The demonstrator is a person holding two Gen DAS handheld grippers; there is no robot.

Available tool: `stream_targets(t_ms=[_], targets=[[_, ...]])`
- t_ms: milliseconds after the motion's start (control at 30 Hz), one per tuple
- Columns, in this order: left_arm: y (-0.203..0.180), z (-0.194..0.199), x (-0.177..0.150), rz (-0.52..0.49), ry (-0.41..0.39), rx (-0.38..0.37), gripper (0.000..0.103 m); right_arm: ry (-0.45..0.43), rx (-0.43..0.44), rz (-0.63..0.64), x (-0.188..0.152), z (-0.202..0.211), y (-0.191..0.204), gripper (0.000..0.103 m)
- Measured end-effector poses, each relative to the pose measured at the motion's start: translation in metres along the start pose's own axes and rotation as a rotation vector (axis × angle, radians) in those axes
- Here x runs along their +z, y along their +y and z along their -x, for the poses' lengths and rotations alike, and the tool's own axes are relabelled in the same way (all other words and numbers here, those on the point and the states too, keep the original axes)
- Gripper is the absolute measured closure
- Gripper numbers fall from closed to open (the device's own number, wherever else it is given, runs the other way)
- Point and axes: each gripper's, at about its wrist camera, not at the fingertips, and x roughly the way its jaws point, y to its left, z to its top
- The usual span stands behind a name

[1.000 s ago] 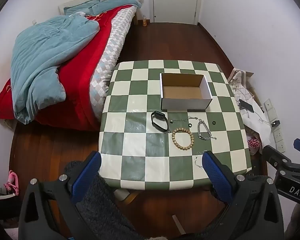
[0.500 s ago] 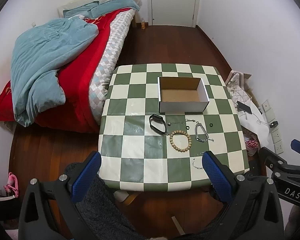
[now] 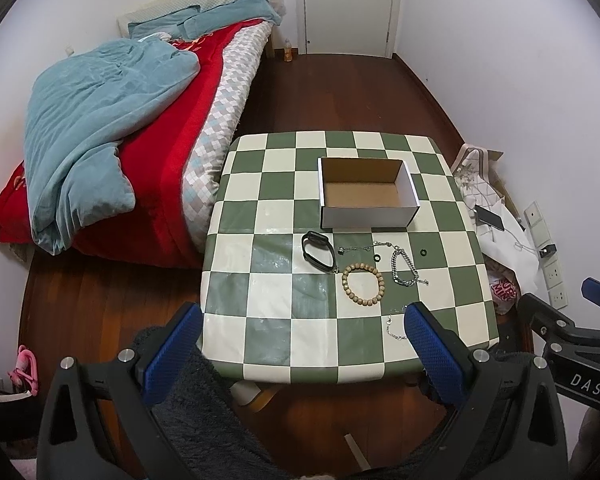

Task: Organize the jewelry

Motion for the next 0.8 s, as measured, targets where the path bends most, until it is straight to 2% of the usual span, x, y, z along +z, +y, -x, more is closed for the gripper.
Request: stream_targets(t_ms=[800], targets=[[-0.0044, 0.0068, 0.0021, -0.002, -0.015, -0.006, 0.0, -0.008, 0.001, -0.002, 0.0002, 0.0085, 0.002, 0.0]])
